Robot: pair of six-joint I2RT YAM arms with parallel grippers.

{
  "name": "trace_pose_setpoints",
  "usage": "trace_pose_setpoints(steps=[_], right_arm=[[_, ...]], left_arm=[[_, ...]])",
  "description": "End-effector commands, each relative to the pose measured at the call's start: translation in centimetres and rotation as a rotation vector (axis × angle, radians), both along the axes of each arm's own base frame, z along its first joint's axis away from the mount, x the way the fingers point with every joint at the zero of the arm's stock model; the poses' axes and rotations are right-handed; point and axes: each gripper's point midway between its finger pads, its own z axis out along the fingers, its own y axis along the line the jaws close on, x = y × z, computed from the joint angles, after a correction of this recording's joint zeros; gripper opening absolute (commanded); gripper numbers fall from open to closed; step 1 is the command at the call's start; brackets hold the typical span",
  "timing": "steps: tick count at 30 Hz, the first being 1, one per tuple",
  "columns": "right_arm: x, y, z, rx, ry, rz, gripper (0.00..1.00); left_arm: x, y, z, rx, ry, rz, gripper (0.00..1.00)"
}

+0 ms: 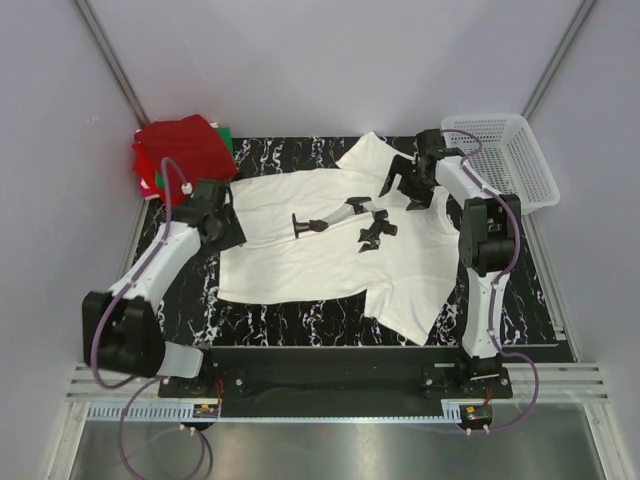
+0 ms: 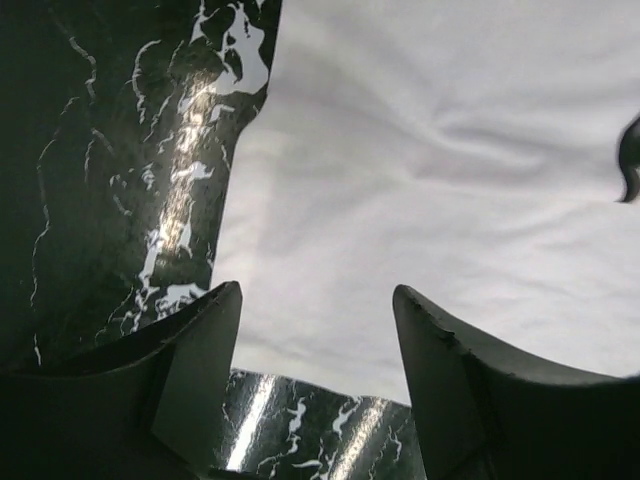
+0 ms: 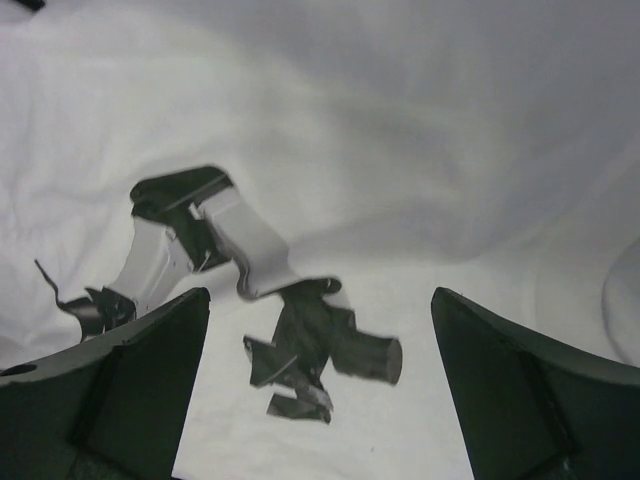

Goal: Fold and stack the t-shirts
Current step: Fold the tshirt

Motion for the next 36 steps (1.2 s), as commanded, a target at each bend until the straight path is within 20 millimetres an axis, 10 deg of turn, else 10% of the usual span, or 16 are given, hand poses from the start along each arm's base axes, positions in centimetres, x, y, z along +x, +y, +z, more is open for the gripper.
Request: trace_pose_setpoints(steps=[1,7,15,36], right_arm=[[-3.3,2.3,9.1,0.008,-0.154,0.079,1.00],[-11.8,2.6,10.4,0.028,-0.164,0.064,1.00],[-20.3,2.7,10.5,0.138,-0.182,0.074,1.00],[-23.0,1.9,8.3,0.117,-0.153,0.094,1.00]], left_arm=[[-3.3,0.5,0.8,-0.008,-0.022,0.050,0.68],[-9.0,0.4,-1.4,-0.069,0.018,0.145,0.66],[-11.3,0.9,-3.5,-0.086,-0.027,0.274,0.67],[-9.0,2.8,-5.4,-0.040,-0.174,0.399,0.63]])
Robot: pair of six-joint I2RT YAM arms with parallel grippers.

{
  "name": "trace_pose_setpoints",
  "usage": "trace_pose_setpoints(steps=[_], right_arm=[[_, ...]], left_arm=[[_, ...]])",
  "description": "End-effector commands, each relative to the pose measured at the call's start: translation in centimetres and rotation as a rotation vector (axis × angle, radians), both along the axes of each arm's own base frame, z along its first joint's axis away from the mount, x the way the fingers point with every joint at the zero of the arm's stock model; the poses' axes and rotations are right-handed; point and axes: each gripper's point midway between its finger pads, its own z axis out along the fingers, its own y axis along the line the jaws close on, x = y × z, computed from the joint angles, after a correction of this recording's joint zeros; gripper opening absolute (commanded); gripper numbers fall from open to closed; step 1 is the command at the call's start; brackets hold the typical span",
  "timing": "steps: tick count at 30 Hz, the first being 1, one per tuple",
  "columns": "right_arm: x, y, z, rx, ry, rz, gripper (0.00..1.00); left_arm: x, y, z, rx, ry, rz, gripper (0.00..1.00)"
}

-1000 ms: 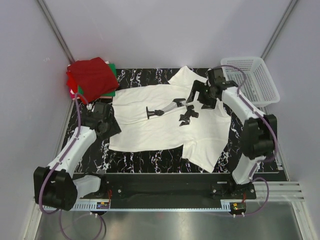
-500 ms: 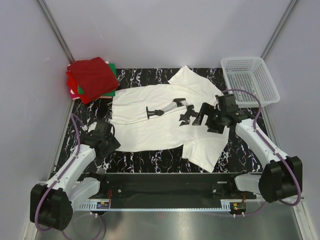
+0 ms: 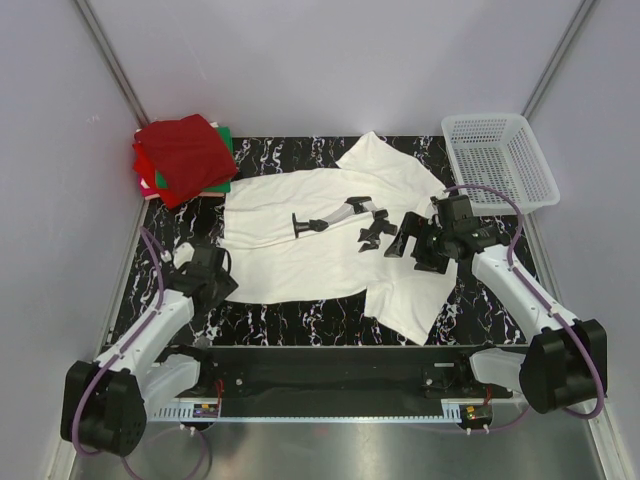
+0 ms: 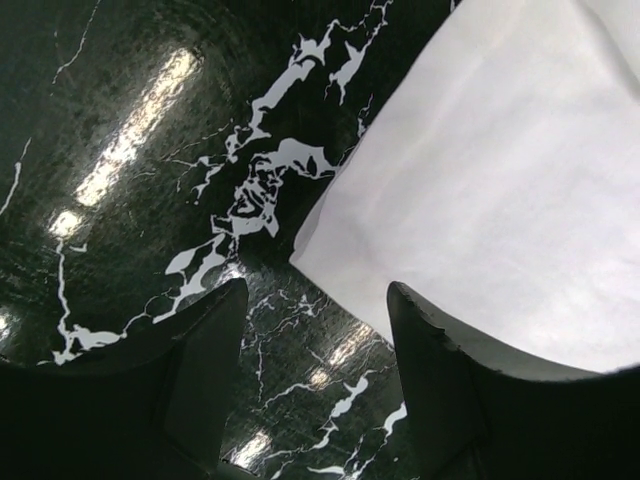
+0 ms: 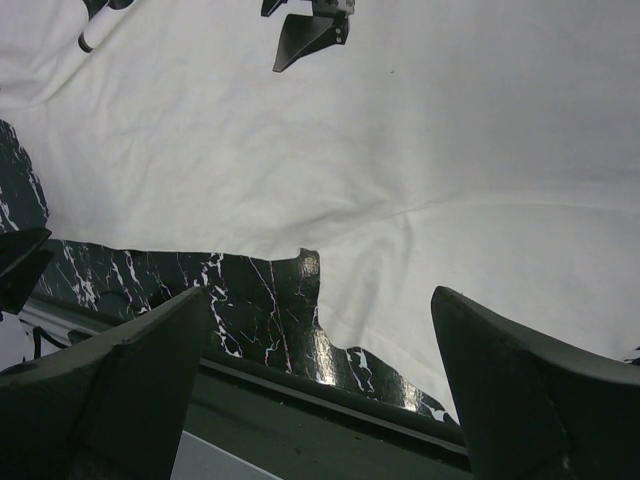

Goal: Fold and stack the t-shirts
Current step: Fold the tshirt

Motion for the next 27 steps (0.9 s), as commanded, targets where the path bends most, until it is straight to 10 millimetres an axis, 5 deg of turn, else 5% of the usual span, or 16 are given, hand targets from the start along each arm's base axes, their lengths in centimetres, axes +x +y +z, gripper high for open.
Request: trace_pose_setpoints(steps=[1,9,16,24,27], right_arm=[[0.7,0.3,0.5,0.012,-0.036,0.011,1.00],[0.4,0.0,-0.4,-0.010,-0.022,0.012,1.00],[-0.2,-0.5,-0.9,-0.018,0.001,-0.015,1.00],[-2.4,-0.7,-1.9,-0.019,0.063,-0.053,1.00],[-3.9,-0.4,-2.6,-0.032,0.086,-0.084,1.00]], left_arm=[[1.9,0.3,0.0,0.013,-0.060,0.035,0.62],[2.2,0.1,-0.7,0.005,-0.061,0.032,0.49],[2.3,0.1,-0.8,0.004,-0.072,0.032,0.24],[2.4,-0.1,-1.0,-0.001,-0.076,0.023,0.00],[2.4,-0.1,-1.0,-0.005,-0.088,0.019,0.00]])
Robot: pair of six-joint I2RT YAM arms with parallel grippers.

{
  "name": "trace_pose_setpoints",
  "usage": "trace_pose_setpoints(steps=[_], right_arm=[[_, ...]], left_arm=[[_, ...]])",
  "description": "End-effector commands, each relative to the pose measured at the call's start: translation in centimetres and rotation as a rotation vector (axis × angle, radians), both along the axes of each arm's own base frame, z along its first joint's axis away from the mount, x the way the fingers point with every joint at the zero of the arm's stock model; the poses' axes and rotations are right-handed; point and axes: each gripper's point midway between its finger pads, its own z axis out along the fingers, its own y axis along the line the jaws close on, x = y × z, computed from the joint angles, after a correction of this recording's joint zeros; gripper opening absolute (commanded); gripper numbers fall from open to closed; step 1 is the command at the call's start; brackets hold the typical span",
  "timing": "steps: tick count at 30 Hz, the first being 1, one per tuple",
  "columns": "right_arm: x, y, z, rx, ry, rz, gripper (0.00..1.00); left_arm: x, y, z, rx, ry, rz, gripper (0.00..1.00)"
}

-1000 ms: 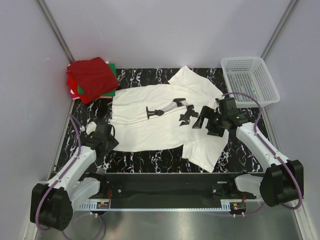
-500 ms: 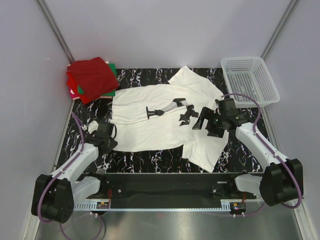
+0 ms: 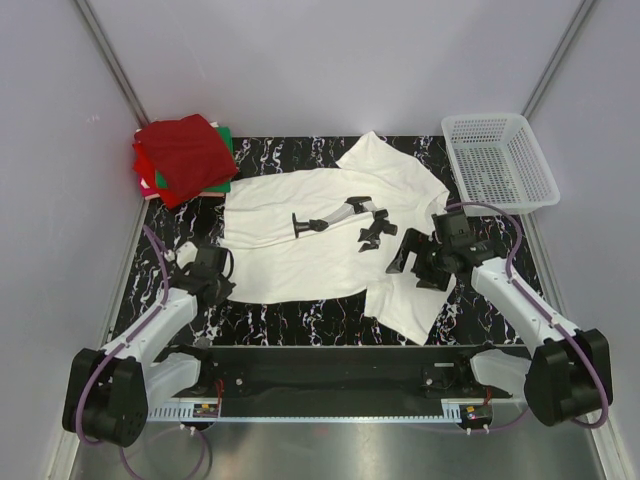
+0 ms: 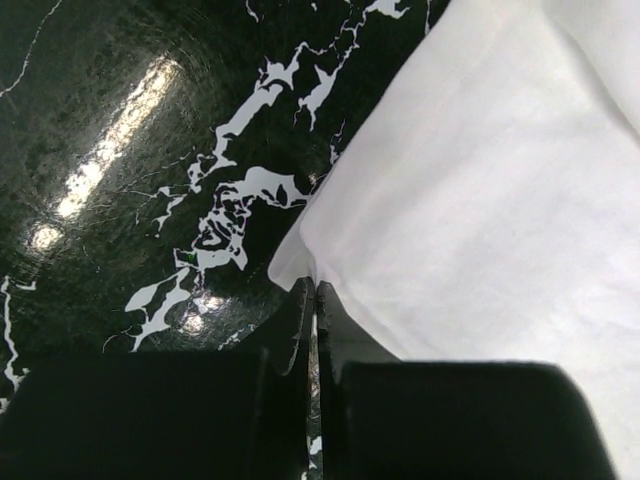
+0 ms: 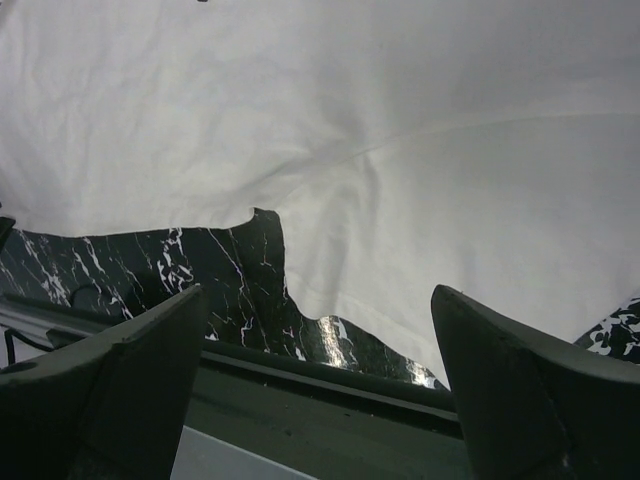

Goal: Fold and stack the t-shirts
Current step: Fold the tshirt

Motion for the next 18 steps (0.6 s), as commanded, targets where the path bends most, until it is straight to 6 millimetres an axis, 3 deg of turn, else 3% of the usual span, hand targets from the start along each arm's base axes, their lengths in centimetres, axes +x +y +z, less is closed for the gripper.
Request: trace_pose_setpoints(steps=[1,10,13,15,18], right_arm=[[-2.3,0.2,-0.6,-0.029,0.021,-0.060,1.00],[-8.1,0.4,-5.1,-0.175,0.177,-0.075,1.00],[-9.6,-0.5,-5.6,-0.216,0.188,-0.108,1.00],[-10.2,-2.2,-5.8,-0.268,0.180,-0.155,1.00],[-10.2,-3.1,-5.8,-0.295,0.156,-0.175,0.98]], left_arm=[[0.8,0.3,0.3,0.004,-0.064,0.014,0.00],[0.9,0.2,0.3,0.000,-0.073,0.008,0.00],[0.9,0.2,0.3,-0.003,-0.074,0.009,0.00],[0.9,0.2,0.3,-0.003,-0.077,0.008,0.00],[0.9,0.1,0.2,-0.004,-0.076,0.005,0.00]])
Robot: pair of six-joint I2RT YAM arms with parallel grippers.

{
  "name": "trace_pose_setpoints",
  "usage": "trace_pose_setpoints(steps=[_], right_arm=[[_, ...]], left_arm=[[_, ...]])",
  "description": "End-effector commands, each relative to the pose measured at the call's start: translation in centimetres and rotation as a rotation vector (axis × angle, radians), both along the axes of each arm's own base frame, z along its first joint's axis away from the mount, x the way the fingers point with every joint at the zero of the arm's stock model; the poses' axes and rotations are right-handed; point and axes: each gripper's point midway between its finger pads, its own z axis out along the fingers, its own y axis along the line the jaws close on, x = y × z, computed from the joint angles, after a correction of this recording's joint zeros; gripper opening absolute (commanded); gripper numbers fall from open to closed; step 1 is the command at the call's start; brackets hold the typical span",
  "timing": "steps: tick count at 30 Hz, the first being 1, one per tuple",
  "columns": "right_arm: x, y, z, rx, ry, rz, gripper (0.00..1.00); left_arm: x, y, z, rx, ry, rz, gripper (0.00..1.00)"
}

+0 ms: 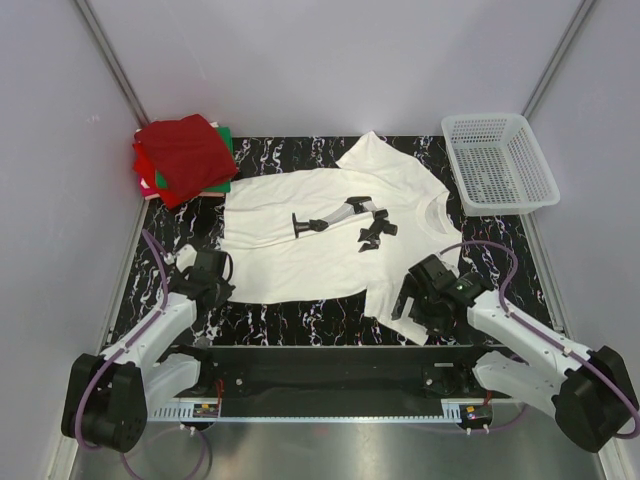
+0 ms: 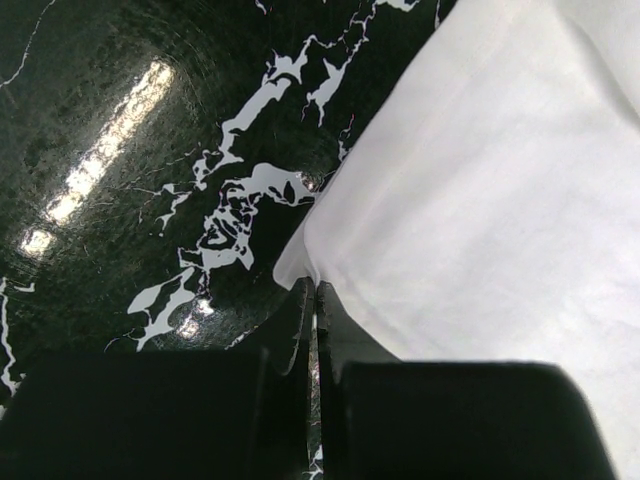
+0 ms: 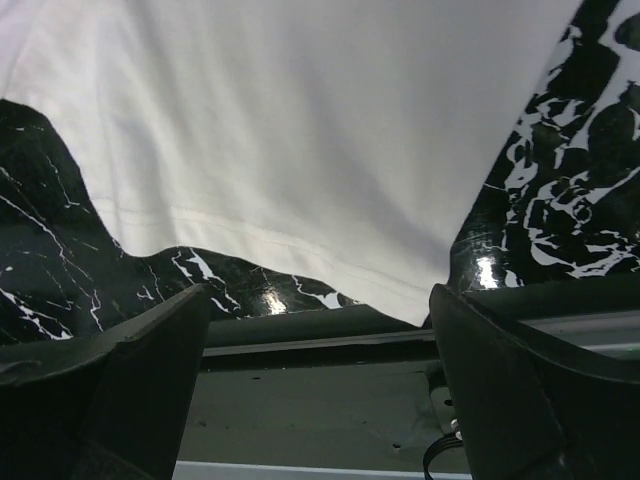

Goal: Fold and stack the t-shirts
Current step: Fold the tshirt

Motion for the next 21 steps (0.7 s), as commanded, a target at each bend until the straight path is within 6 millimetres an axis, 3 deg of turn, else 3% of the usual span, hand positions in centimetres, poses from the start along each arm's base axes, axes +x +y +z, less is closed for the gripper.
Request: trace_pose_setpoints(steps=[1,7,12,21], right_arm=[[0.1,-2.1,0.0,-0.086,-0.036,-0.088,0.97],[0.2,-2.5,0.6,-0.096,-0.032,-0.186,0.94],[-1.0,-2.0,-2.2,-0.163,0.130,-0.124,0.99],[-0.6,-2.2,-2.0,-0.154,0.071,-0.175,0.77]], left_arm=[[1.2,0.0,0.6,-0.001,-0.055,0.005,0.00],[1.1,0.0,0.6,-0.001,-0.054,0.003,0.00],[1.2,-0.1,0.5,-0.002,-0.050,-0.001,0.00],[1.3,-0.2,0.5,-0.005,-0.060,-0.011,0.00]])
